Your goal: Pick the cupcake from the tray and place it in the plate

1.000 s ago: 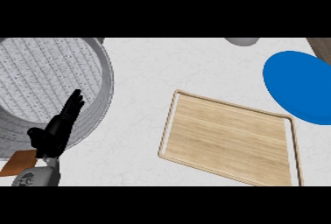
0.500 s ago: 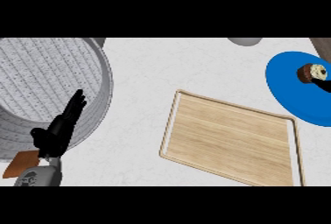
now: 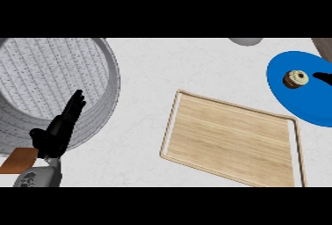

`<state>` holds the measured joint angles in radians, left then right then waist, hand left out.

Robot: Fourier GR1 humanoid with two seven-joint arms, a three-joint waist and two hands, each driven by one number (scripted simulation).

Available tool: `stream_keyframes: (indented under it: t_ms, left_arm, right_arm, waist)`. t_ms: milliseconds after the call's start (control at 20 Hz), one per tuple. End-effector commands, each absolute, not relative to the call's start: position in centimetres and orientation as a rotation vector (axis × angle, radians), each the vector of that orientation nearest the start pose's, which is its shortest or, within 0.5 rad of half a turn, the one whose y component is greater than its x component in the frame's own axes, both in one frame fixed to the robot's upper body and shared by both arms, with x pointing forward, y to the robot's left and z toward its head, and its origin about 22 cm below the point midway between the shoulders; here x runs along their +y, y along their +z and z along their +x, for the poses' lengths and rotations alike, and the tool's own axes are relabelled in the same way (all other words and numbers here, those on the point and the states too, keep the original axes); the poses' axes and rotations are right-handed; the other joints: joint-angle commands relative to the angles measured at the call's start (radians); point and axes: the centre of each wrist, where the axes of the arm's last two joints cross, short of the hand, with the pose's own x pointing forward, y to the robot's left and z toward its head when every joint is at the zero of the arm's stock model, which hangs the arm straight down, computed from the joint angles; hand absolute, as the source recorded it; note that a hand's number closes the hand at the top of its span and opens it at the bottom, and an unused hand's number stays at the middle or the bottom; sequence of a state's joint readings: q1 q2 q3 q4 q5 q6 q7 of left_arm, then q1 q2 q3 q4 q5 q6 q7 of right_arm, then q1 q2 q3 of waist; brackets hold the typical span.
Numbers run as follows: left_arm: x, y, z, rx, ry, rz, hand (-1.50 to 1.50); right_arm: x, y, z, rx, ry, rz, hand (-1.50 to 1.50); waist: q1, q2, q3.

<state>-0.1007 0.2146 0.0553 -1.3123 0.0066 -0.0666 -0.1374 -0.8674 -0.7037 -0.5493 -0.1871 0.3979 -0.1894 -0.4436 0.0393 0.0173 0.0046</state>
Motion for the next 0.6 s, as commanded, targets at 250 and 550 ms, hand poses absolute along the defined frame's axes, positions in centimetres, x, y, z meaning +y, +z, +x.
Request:
stream_keyframes:
  t_ms: [250, 550]
  left_arm:
    - [28.6, -2.3, 25.8, -1.539, -0.172, 0.106, 0.0]
    - [29.1, -3.5, 24.6, -1.538, -0.14, 0.13, 0.0]
  right_arm:
    - [-53.4, 8.2, 30.6, -1.67, -0.327, -0.692, -1.5]
    - [-58.2, 8.1, 23.9, -1.696, -0.298, -0.664, -1.5]
  waist:
    - [-0.008, 0.005, 0.004]
    - [-0.009, 0.002, 0.004]
